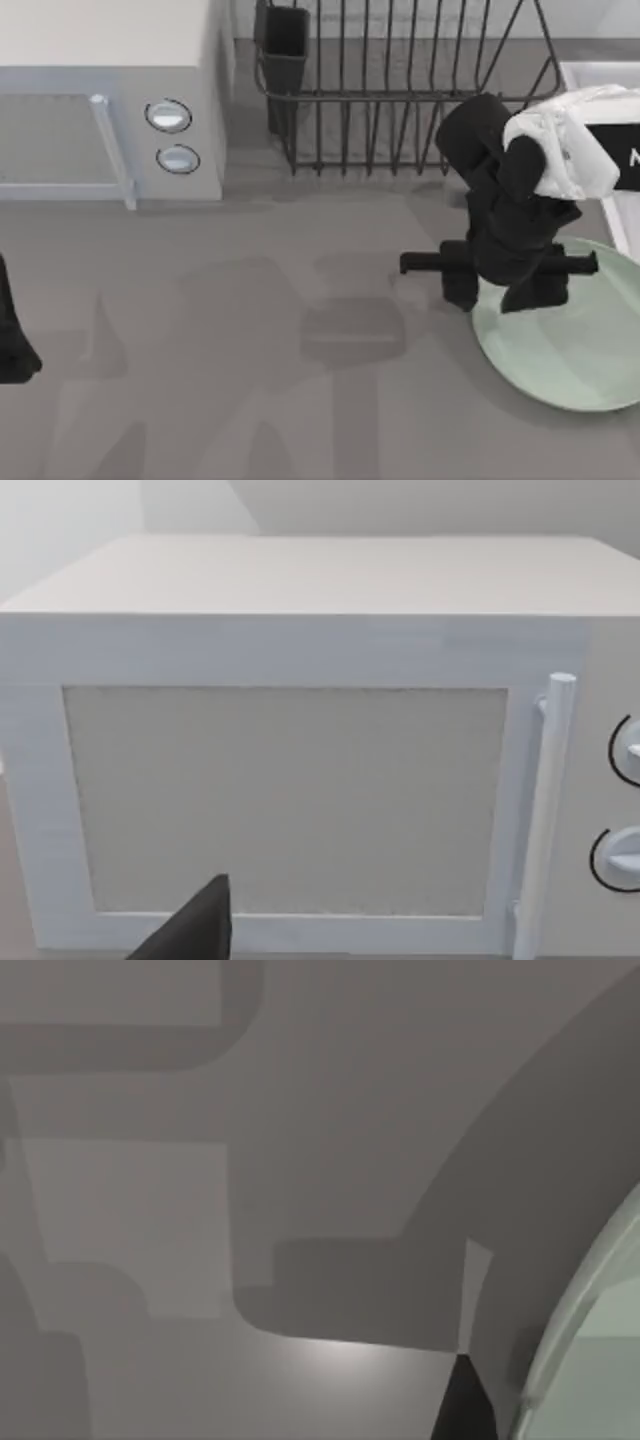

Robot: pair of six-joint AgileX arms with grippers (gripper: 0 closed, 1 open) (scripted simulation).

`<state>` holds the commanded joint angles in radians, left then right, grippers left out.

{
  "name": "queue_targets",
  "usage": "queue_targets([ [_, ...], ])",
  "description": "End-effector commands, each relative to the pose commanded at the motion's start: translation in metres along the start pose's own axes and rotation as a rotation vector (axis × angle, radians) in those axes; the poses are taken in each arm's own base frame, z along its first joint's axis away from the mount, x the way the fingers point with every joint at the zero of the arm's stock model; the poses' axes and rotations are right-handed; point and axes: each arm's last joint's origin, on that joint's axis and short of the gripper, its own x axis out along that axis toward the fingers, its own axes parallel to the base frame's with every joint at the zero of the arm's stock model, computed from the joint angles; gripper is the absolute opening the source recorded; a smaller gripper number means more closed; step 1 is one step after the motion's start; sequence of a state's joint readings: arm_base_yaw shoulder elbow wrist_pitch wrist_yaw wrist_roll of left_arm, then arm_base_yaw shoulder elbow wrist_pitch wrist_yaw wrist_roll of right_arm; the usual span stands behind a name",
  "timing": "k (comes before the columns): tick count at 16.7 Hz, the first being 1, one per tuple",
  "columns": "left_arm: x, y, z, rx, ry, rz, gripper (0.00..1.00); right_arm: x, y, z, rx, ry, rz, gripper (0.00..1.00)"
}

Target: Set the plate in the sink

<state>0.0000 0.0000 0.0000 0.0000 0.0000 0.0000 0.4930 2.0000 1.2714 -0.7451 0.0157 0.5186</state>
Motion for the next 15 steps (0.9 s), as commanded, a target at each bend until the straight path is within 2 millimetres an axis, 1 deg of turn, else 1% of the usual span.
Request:
queue_targets([
  [2, 0.0, 0.0, 0.0, 0.0, 0.0, 0.0, 1.0, -0.002, 0.001, 0.002, 0.0, 0.002, -0.001, 0.0],
  [4, 0.0, 0.0, 0.0, 0.0, 0.0, 0.0, 1.0, -0.01, 0.005, 0.008, 0.0, 0.01, -0.005, 0.0],
  [5, 0.0, 0.0, 0.0, 0.0, 0.0, 0.0, 1.0, -0.017, 0.008, 0.012, 0.0, 0.015, -0.008, 0.0],
  [7, 0.0, 0.0, 0.0, 0.0, 0.0, 0.0, 1.0, -0.04, 0.015, 0.024, 0.0, 0.023, -0.013, 0.0],
  [9, 0.0, 0.0, 0.0, 0.0, 0.0, 0.0, 1.0, -0.073, 0.022, 0.036, 0.0, 0.029, -0.016, 0.0],
  [11, 0.0, 0.0, 0.0, 0.0, 0.0, 0.0, 1.0, -0.118, 0.027, 0.044, 0.0, 0.026, -0.014, 0.0],
  [13, 0.0, 0.0, 0.0, 0.0, 0.0, 0.0, 1.0, -0.163, 0.026, 0.044, 0.0, 0.02, -0.011, 0.0],
  [15, 0.0, 0.0, 0.0, 0.0, 0.0, 0.0, 1.0, -0.2, 0.021, 0.038, 0.0, 0.016, -0.008, 0.0],
])
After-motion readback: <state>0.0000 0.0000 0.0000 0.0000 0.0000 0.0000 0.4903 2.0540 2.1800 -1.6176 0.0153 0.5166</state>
